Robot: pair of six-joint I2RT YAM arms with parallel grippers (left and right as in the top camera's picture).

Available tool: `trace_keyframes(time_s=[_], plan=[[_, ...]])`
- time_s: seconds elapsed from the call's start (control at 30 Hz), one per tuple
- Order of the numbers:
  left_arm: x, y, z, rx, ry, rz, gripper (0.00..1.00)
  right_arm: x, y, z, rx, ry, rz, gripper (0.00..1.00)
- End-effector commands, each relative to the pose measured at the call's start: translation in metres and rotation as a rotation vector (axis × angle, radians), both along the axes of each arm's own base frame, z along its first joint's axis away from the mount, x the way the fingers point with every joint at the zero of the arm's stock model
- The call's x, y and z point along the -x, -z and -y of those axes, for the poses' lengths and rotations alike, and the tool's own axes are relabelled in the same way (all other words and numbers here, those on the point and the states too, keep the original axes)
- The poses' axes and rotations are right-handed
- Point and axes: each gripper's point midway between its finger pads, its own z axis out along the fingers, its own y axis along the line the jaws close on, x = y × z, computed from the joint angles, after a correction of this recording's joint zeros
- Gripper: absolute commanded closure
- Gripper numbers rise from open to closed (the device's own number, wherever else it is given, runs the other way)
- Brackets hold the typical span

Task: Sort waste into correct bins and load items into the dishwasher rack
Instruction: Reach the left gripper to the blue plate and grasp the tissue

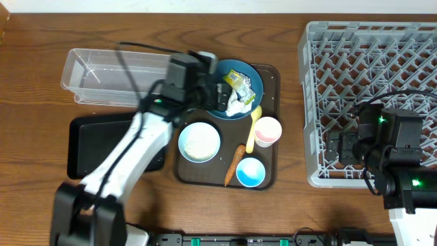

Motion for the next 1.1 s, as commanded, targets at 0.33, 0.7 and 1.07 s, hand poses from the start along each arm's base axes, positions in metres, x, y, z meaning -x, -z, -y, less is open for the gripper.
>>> trace_keyframes(time_s=[0.33,0.7,1.07], plan=[[-0.028,0.07,-0.001,-0.169,-0.029,-0.017,0.02,0.0,-0.008,-0.001,-0.01,0.004,0.017,0.01],[-0.043,0.103,0.0,-0.191,-0.049,-0.015,0.04,0.005,-0.004,-0.001,-0.009,0.004,-0.014,0.01],[-0.044,0.125,0.001,-0.201,-0.045,-0.036,0.58,0.005,-0.004,-0.001,-0.009,0.005,-0.014,0.01]])
